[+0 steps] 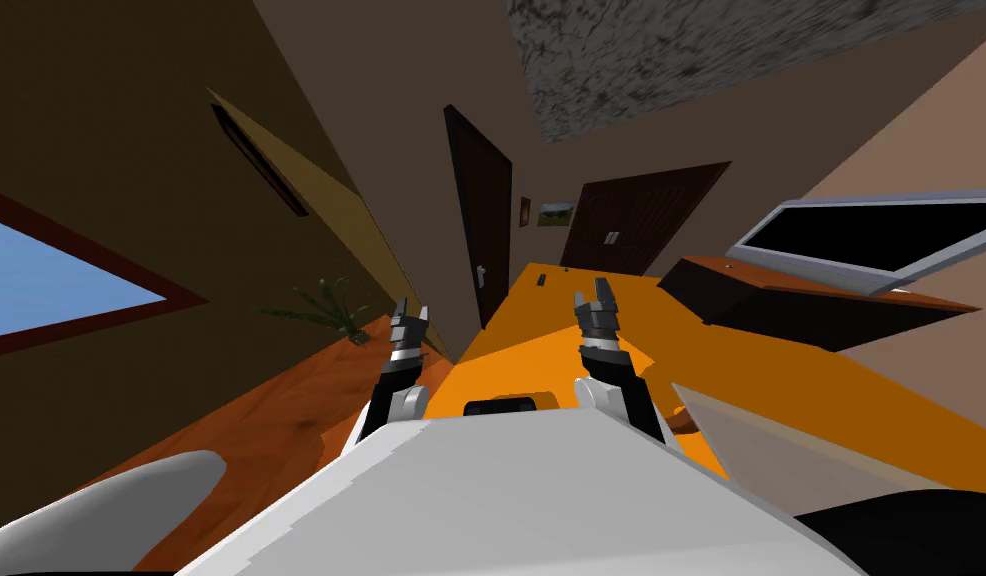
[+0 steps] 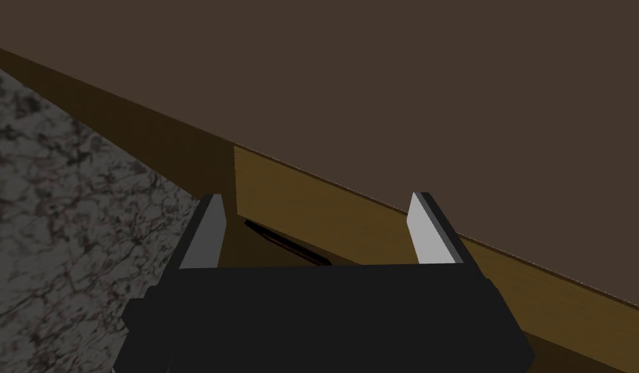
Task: Pull the door open
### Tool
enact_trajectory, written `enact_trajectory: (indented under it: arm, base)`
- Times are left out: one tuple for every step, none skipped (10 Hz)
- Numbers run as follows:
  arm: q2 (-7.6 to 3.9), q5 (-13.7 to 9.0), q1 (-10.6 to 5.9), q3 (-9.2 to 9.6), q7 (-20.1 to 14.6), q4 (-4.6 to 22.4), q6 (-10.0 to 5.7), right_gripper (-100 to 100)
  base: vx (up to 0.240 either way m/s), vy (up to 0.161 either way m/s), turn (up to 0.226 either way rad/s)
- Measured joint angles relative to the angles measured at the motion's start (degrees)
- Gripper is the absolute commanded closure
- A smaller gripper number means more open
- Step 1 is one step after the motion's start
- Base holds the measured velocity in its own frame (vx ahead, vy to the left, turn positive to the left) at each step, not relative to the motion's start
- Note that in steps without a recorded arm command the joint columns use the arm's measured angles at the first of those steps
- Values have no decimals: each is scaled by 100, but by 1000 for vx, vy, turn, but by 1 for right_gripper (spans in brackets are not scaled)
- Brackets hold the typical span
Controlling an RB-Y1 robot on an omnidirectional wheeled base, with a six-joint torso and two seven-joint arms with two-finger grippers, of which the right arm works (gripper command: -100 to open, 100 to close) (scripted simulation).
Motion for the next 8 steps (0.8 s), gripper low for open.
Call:
enact_trajectory:
  arm:
    - [-62,56,-44,10,33,97,-16,-100]
    - [-129,131,-96,26,99,209,-38,-100]
    - [-169,219,-140,72,180,303,-49,-100]
    - [-213,302,-194,109,258,425,-76,-100]
    - [-284,409,-227,157,347,547,-109,-100]
    - [-348,477,-294,161,411,643,-107,-100]
    - [-398,562,-347,193,482,775,-133,-100]
    - [-461,662,-338,246,564,834,-150,-100]
  base:
    - [199,-24,117]
    - [242,-4,80]
    - [217,-19,100]
    - [210,-58,154]
    - [178,-64,93]
    - [165,-42,101]
    - [185,-37,132]
    - [137,-45,92]
